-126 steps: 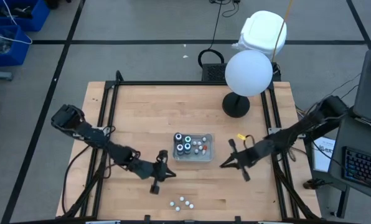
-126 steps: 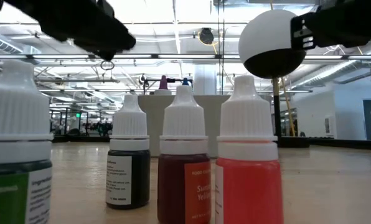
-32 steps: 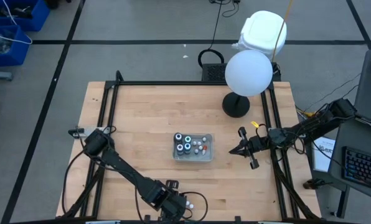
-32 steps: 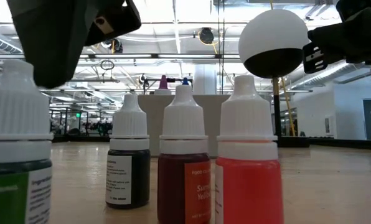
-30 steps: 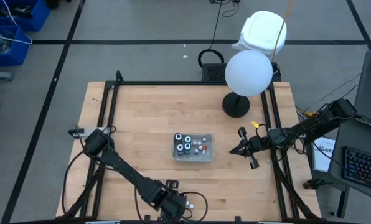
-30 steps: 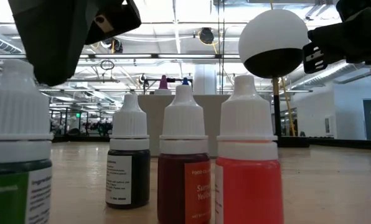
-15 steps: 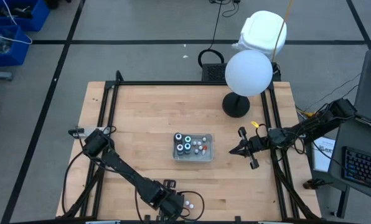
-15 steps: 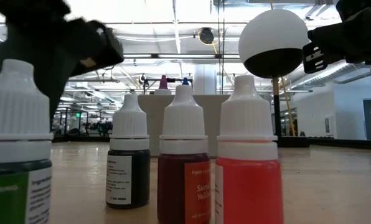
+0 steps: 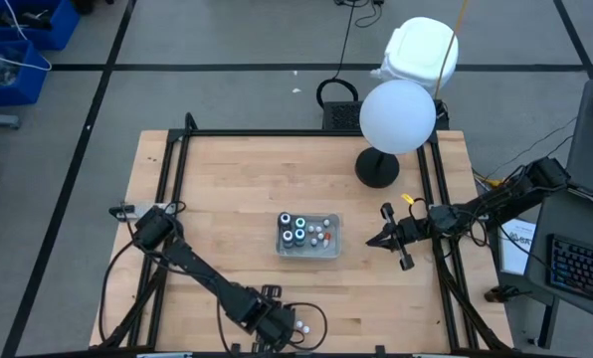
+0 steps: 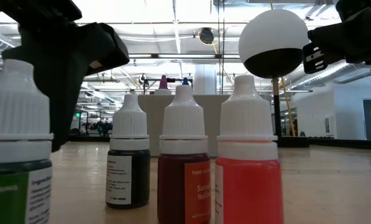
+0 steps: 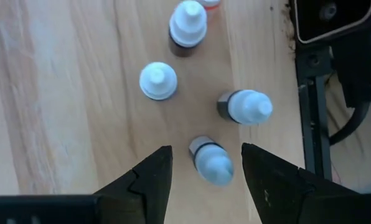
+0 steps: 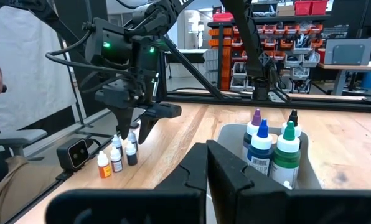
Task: Pick & Place food coloring
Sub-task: Put the small blue food coloring bottle into the gray bin
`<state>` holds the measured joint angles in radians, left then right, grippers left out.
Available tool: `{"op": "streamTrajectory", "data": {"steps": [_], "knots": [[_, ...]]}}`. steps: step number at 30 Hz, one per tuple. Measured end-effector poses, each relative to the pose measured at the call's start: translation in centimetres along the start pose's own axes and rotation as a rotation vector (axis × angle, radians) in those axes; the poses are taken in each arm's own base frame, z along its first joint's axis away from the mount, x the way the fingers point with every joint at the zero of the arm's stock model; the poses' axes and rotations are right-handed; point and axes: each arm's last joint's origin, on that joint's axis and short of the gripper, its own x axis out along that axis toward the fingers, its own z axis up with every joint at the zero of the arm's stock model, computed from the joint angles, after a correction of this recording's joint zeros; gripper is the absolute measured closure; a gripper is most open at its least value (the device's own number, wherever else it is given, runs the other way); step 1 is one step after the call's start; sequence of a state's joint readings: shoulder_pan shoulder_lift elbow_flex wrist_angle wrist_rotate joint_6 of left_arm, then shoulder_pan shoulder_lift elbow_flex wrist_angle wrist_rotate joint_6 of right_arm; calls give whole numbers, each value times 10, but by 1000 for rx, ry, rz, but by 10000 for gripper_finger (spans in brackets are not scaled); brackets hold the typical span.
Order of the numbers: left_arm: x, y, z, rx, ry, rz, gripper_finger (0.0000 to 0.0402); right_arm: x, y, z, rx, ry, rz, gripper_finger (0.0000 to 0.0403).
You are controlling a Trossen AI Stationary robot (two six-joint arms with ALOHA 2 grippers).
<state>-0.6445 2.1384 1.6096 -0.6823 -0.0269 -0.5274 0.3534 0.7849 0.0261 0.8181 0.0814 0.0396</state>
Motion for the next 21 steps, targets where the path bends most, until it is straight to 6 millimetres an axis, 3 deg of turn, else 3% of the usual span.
{"op": "streamTrajectory", "data": {"steps": [5,15,21], "knots": [[0,3,2,-8,-1,3,213,0,0,0,1,0,0,403],[0,3,1,6,15,-21,321,0,0,0,1,0,0,403],[0,3,1,12,18,-20,340,0,0,0,0,0,0,403]]}}
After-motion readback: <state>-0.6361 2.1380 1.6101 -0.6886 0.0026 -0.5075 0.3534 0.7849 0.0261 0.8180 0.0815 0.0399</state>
